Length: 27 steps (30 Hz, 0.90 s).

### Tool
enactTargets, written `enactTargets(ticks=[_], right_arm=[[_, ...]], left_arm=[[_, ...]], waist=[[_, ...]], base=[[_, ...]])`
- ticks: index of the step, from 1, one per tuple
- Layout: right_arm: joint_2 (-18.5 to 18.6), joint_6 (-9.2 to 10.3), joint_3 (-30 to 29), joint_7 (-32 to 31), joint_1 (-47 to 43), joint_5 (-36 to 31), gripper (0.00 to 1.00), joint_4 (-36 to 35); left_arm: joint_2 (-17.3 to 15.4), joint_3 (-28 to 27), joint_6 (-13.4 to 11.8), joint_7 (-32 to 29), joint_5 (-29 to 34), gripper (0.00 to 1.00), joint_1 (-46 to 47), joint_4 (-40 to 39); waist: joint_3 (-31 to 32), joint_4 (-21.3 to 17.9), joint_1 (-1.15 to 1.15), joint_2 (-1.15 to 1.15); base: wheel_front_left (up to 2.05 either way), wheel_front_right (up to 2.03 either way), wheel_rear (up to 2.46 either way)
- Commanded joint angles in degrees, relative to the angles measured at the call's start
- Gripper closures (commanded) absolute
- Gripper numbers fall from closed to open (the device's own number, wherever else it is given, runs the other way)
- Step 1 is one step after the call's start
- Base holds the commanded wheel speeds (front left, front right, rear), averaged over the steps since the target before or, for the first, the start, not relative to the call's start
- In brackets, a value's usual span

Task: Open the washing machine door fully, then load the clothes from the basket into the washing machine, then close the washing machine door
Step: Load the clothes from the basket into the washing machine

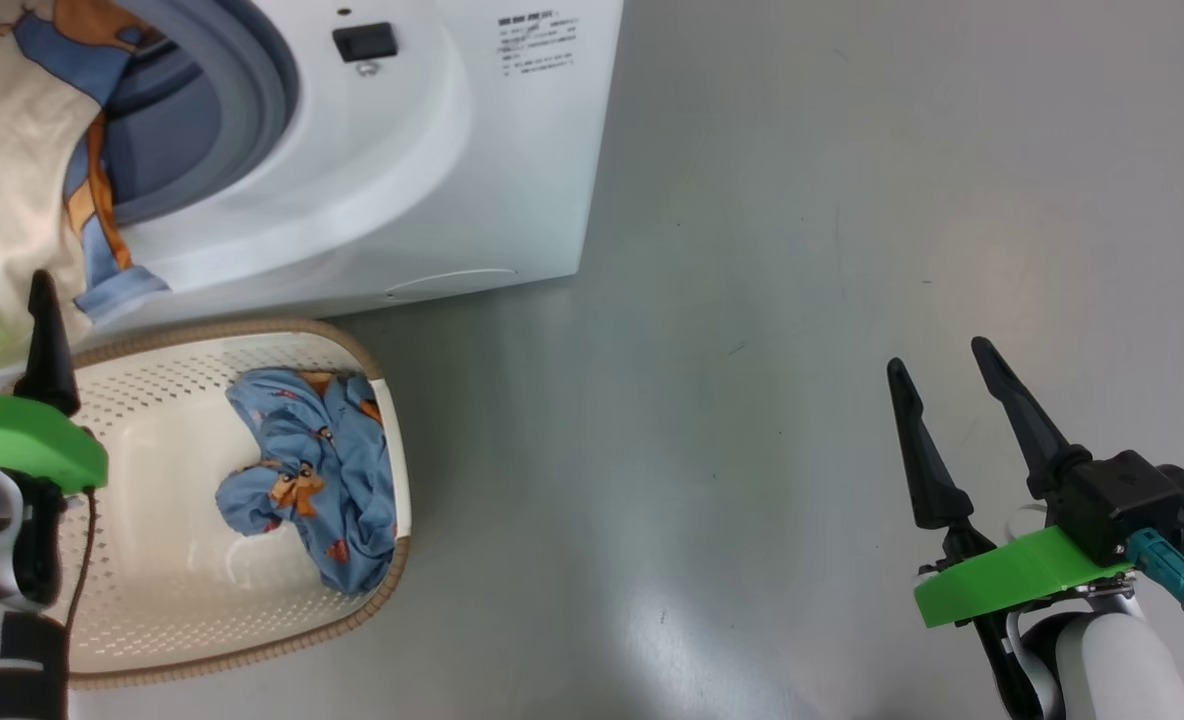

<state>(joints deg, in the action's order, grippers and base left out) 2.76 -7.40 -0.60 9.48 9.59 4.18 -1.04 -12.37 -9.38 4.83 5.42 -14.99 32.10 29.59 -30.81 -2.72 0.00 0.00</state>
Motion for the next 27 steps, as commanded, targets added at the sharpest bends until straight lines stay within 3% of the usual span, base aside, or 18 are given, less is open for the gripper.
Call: enactTargets(ticks=[1, 7, 27], right_arm=[[0.11, -0.09, 1.54, 0.49, 0.68, 0.67, 0.0, -0.95], [0.11, -0.09, 1.78, 0.85, 1.2, 0.78, 0.0, -0.46], [0.11, -0.09, 2.08, 0.98, 2.22, 0.38, 0.0, -0.08]], left_arm=[[-3.17, -1.66, 0.32, -0.48, -0.48, 0.0, 1.31, 0.4], [-4.14, -0.45, 0.97, -2.44, -1.17, 0.0, 4.24, 4.64], [-4.88, 0.96, 2.29, -0.38, -6.16, 0.0, 12.24, 14.29]], waist=[[-0.39, -0.39, 0.0, 0.0], [-1.15, -0.72, 0.0, 0.0], [-2.67, -1.23, 0.0, 0.0]], base=[[0.0, 0.0, 0.0], [0.0, 0.0, 0.0], [0.0, 0.0, 0.0]])
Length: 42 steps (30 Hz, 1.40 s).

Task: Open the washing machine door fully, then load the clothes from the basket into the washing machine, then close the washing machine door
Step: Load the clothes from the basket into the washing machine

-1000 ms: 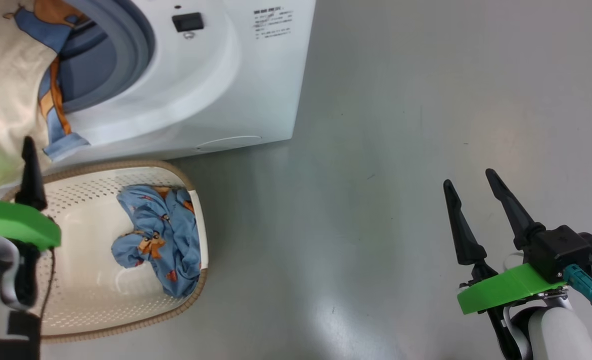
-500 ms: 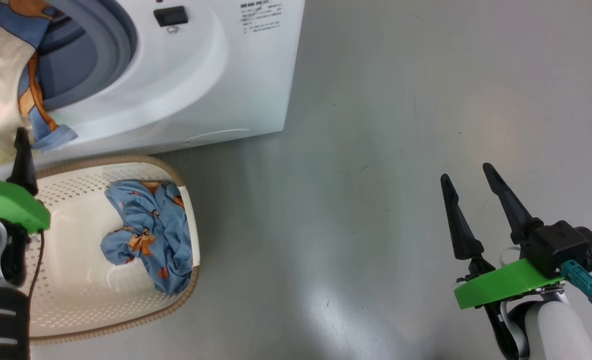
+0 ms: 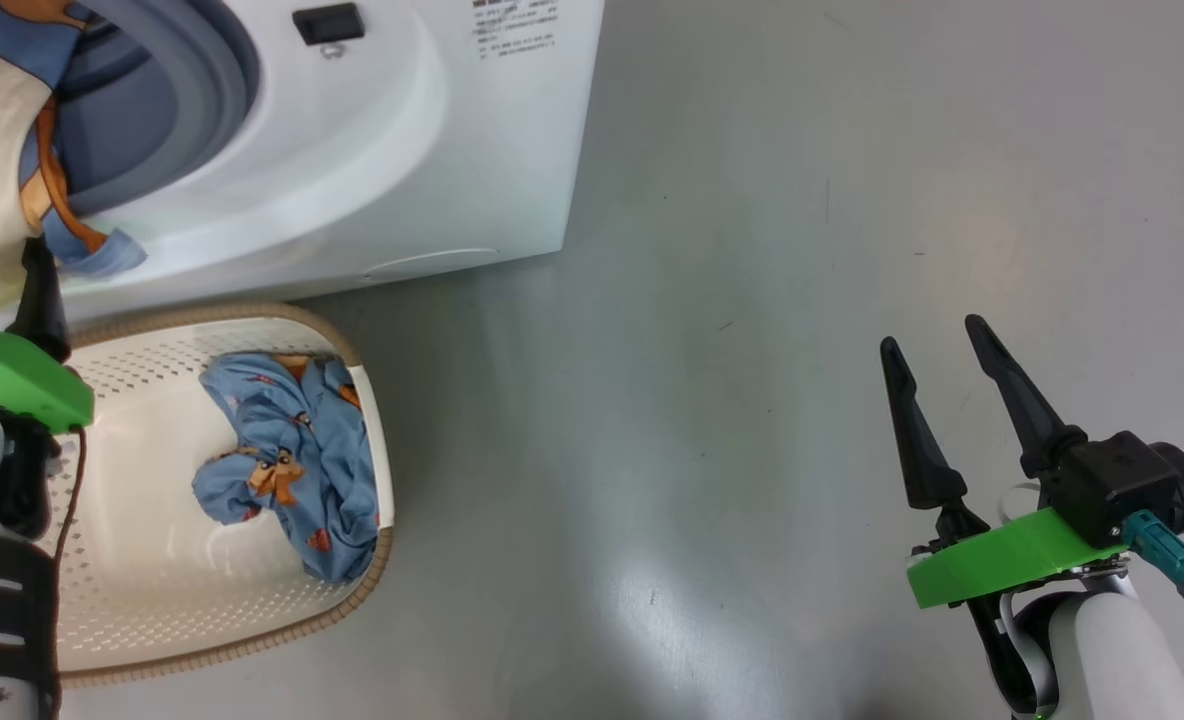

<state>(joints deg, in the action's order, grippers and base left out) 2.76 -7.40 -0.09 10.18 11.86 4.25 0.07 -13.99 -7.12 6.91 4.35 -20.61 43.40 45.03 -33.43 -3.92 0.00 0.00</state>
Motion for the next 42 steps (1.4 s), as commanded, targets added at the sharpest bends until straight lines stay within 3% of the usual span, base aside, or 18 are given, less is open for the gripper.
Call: enactTargets(ticks=[1, 6, 7, 8, 9, 19, 29, 38, 42], right_arm=[[0.11, -0.09, 1.6, 0.26, -0.02, 0.29, 0.0, -1.22], [0.11, -0.09, 1.54, 0.22, -0.05, 0.03, 0.0, -1.33], [0.11, -0.09, 1.51, 0.21, -0.06, -0.03, 0.0, -1.36], [0.11, -0.09, 1.47, 0.21, -0.08, -0.09, 0.0, -1.38], [0.11, -0.09, 1.42, 0.22, -0.11, -0.13, 0.0, -1.38], [0.11, -0.09, 1.94, 0.38, -0.58, 0.11, 0.0, -0.41], [0.11, -0.09, 2.61, 0.81, -1.0, 0.73, 0.0, -0.19], [0.11, -0.09, 3.03, 1.4, 0.41, 1.16, 0.0, -0.15], [0.11, -0.09, 3.33, 2.03, 1.6, 1.77, 0.0, 0.14]], left_arm=[[-3.33, -1.26, 0.26, 0.82, -0.95, 0.0, 1.34, -0.65], [-4.01, -0.86, 0.42, 2.22, -2.27, 0.0, 3.21, 1.69], [-4.11, -0.68, 0.44, 2.58, -2.46, 0.4, 3.5, 2.11], [-4.14, -0.38, 0.46, 2.98, -2.59, 0.92, 3.74, 2.45], [-4.1, -0.02, 0.48, 3.4, -2.7, 1.0, 3.87, 2.76], [-5.01, 4.48, 0.57, 7.29, -4.05, 1.0, 0.79, 2.33], [-7.56, 4.72, 0.51, 8.88, -5.85, 1.0, -2.55, -8.49], [-11.13, 4.38, 0.08, 2.8, -6.87, 1.0, 4.29, -14.73], [-14.47, 4.48, 0.13, -1.63, -7.23, 1.0, 11.86, -13.63]], waist=[[-0.14, -0.07, 0.0, 0.0], [-0.52, -0.14, 0.0, 0.0], [-0.56, -0.14, 0.0, 0.0], [-0.57, -0.12, 0.0, 0.0], [-0.51, -0.09, 0.0, 0.0], [1.9, 0.04, 0.0, 0.0], [1.95, -0.07, 0.0, 0.0], [-1.78, -1.74, 0.0, 0.0], [-4.62, -3.47, 0.0, 0.0]], base=[[0.0, 0.0, 0.0], [0.0, 0.0, 0.0], [0.0, 0.0, 0.0], [0.0, 0.0, 0.0], [0.0, 0.0, 0.0], [0.0, 0.0, 0.0], [0.0, 0.0, 0.0], [0.0, 0.0, 0.0], [0.0, 0.0, 0.0]])
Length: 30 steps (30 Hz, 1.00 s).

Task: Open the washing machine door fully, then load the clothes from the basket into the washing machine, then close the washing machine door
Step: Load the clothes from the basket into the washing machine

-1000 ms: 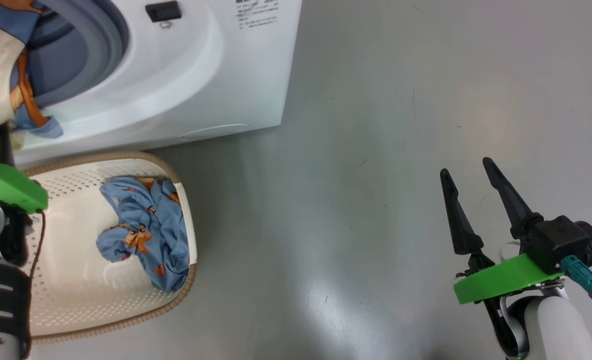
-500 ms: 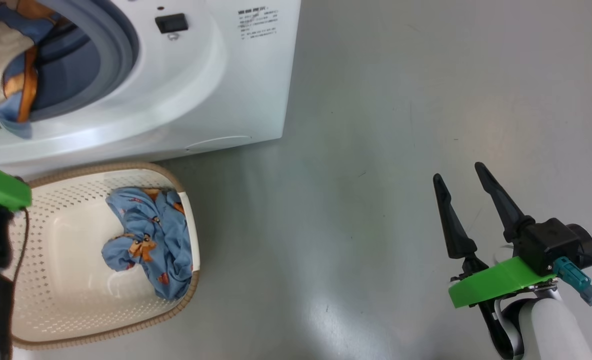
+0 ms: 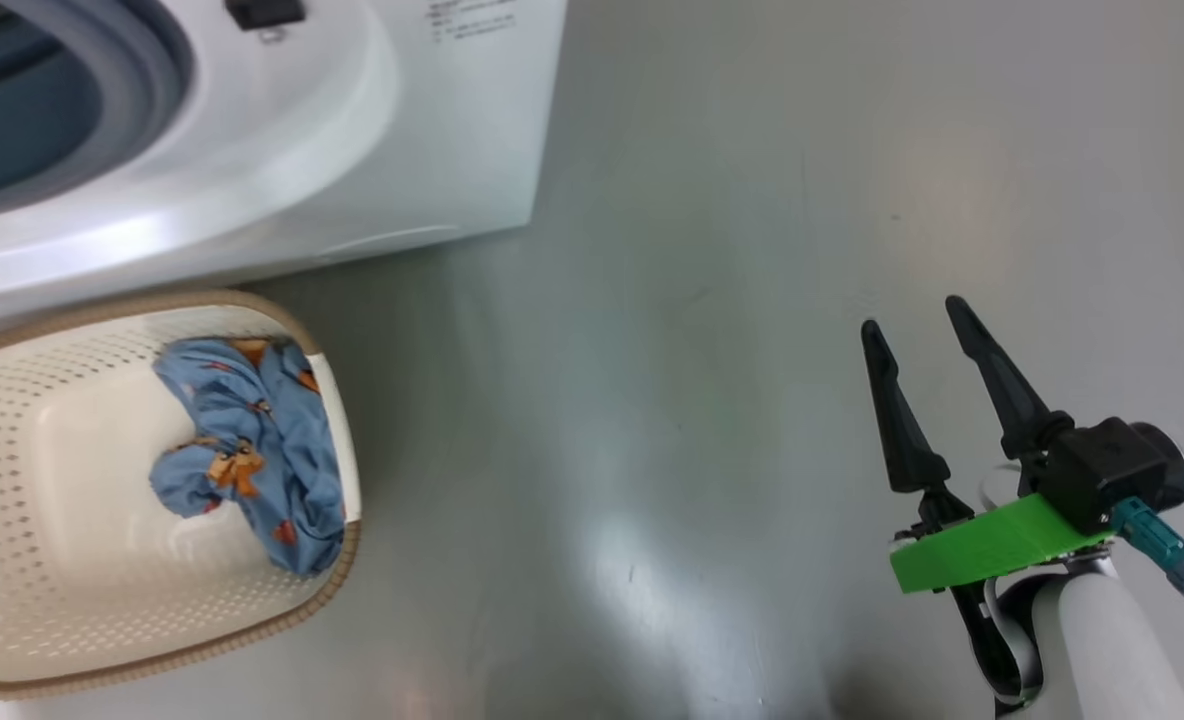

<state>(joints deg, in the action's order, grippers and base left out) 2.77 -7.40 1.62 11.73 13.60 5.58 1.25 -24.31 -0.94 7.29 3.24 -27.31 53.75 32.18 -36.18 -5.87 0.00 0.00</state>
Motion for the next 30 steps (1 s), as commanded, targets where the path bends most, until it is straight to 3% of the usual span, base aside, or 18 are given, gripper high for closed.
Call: enactTargets(ticks=[1, 6, 15, 29, 30], right_arm=[[0.1, -0.09, 1.71, 0.63, 0.14, 0.63, 0.0, -0.95], [0.1, -0.09, 2.24, 1.43, 1.53, 1.42, 0.0, -0.2], [0.1, -0.09, 3.8, 2.7, 3.76, 3.11, 0.0, 1.98], [0.1, -0.09, 4.54, 3.25, 5.02, 4.95, 0.0, 3.61], [0.1, -0.09, 4.48, 3.25, 5.02, 4.98, 0.0, 3.58]], left_arm=[[-4.97, -1.67, -0.24, -1.26, -0.48, 1.0, 3.24, -0.05], [-8.62, -0.07, -0.22, -3.98, 1.42, 1.0, 11.8, 4.28], [-11.85, 4.54, 0.08, -6.5, 3.12, 1.0, 24.04, 13.62], [-12.22, 10.05, 0.18, -2.59, 4.29, 1.0, 32.13, 25.52], [-12.16, 10.34, 0.18, -2.17, 4.26, 0.81, 32.38, 26.09]], waist=[[-2.48, -1.91, 0.0, 0.0], [-5.28, -3.88, 0.0, 0.0], [-8.17, -7.03, 0.0, 0.0], [-8.7, -9.55, 0.0, 0.0], [-8.61, -9.55, 0.0, 0.0]], base=[[0.0, 0.0, 0.0], [0.0, 0.0, 0.0], [0.0, 0.0, 0.0], [0.0, 0.0, 0.0], [0.0, 0.0, 0.0]])
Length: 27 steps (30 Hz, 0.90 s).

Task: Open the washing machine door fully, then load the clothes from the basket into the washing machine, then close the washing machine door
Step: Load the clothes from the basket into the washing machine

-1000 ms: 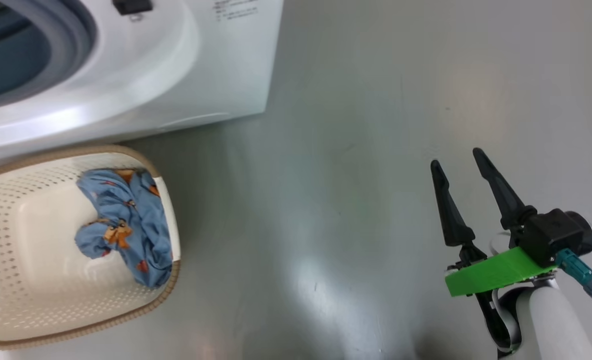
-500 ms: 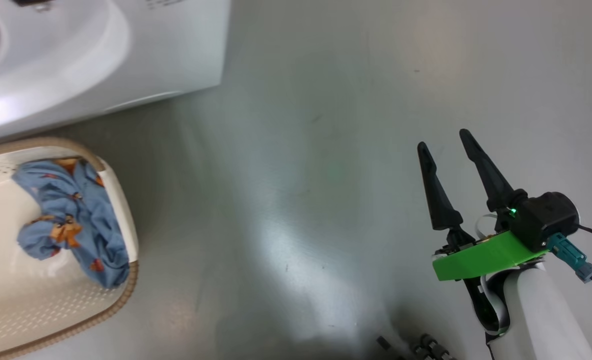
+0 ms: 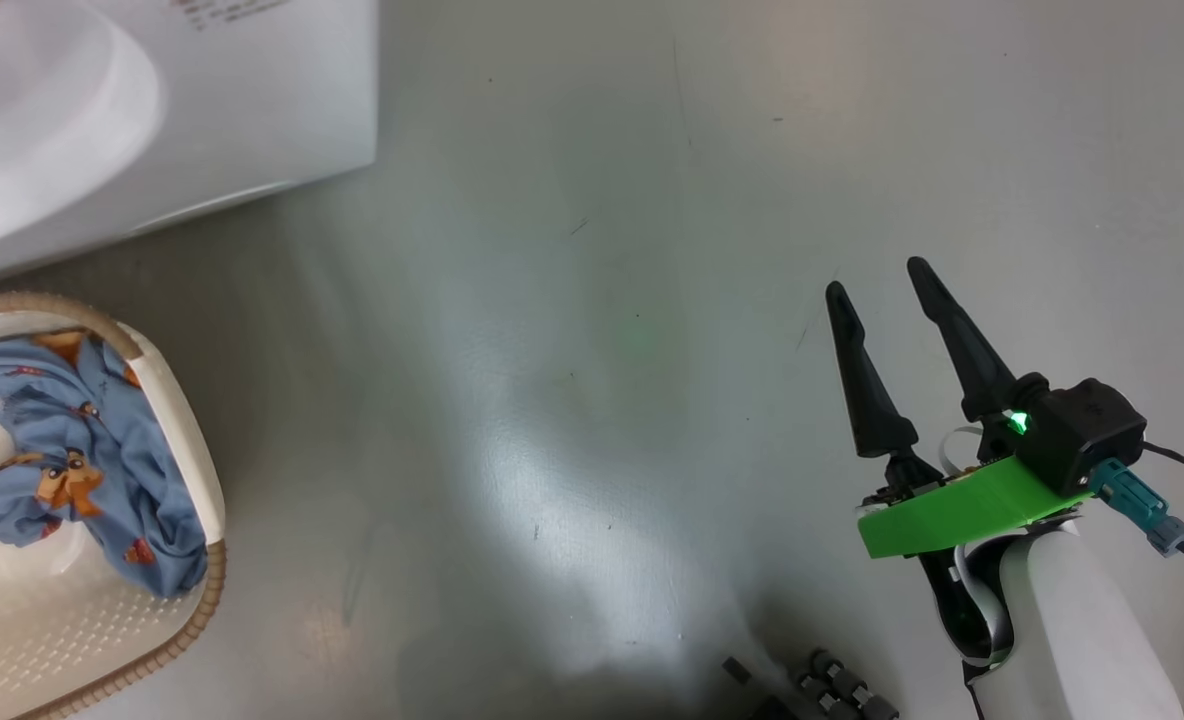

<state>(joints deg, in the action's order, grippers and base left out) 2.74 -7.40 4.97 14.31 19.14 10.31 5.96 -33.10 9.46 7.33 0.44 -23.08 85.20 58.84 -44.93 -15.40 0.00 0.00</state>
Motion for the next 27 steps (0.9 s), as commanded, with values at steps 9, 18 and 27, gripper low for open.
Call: enactTargets(ticks=[9, 18, 27], right_arm=[[0.14, -0.09, 0.56, 0.68, -0.62, -0.25, 0.0, -1.61], [0.14, -0.09, -0.87, 0.68, -1.27, -2.15, 0.0, -1.5], [0.14, -0.09, -2.05, 0.24, -2.75, -4.77, 0.0, -1.48]], left_arm=[[-2.6, 2.82, 0.15, 3.6, -1.52, 0.0, 1.63, 2.42], [-2.16, 6.7, 0.15, 8.25, -6.89, 0.0, -3.52, 1.9], [-1.34, 12.05, 0.15, 11.57, -13.67, 0.0, -14.22, -3.02]], waist=[[1.15, 0.96, 0.0, 0.0], [4.66, 3.55, 0.0, 0.0], [10.4, 7.48, 0.0, 0.0]], base=[[0.0, 0.0, 0.0], [0.0, 0.0, 0.0], [0.0, 0.0, 0.0]])
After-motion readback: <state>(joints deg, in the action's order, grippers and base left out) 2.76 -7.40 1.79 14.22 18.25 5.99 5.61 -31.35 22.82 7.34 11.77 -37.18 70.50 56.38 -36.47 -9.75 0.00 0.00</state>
